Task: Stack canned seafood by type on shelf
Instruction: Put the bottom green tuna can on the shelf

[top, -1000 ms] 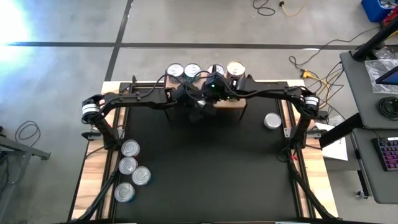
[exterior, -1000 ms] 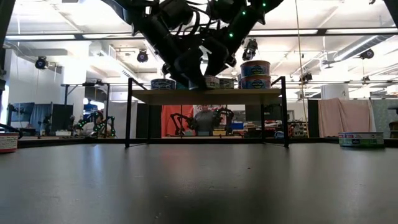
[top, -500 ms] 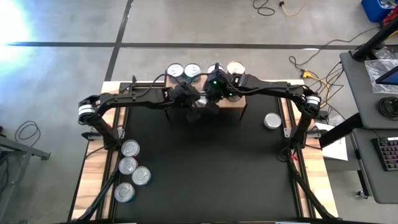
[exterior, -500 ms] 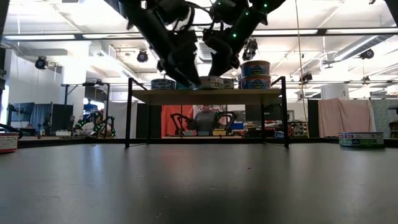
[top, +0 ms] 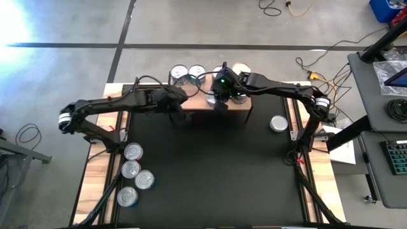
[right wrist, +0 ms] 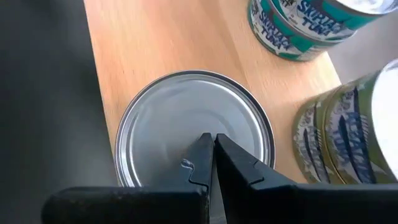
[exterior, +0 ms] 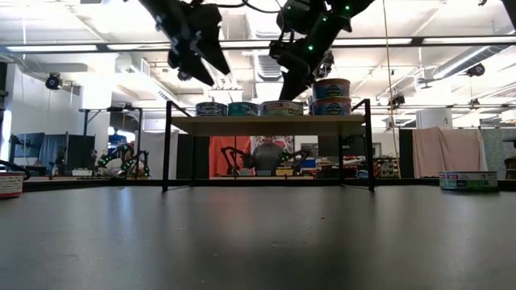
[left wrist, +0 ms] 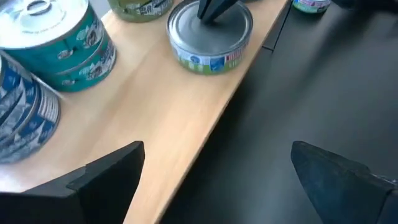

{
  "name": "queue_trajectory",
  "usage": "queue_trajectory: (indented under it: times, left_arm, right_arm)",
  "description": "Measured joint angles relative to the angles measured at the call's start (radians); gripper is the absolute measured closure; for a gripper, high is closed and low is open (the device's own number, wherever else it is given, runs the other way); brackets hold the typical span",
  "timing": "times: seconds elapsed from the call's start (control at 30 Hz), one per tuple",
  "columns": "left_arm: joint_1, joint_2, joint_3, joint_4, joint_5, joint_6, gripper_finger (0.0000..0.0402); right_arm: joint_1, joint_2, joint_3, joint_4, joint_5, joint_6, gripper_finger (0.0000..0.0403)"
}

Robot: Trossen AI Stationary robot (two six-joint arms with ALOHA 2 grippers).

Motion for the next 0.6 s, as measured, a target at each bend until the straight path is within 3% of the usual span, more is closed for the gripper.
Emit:
queue_trajectory:
  times: [0.23, 0.5, 0.6]
  left_arm:
    - [-0.003, -0.051, -0.055, -0.002, -0.002, -0.045, 0.0013]
    - [-0.004, -0.055, -0.075, 0.001, -0.002, -0.071, 0.0013]
    - [-0.006, -0.059, -0.075, 0.001, -0.071, -0.063, 0.0013]
  right_arm:
    - [-0.006, -0.006, 0.000, -0.027, 0.096, -0.024, 0.0390]
    - [-0.012, -0.007, 0.000, -0.023, 0.101, -0.007, 0.0390]
    - [-0.012, -0.011, 0.000, -0.023, 0.101, 0.003, 0.0390]
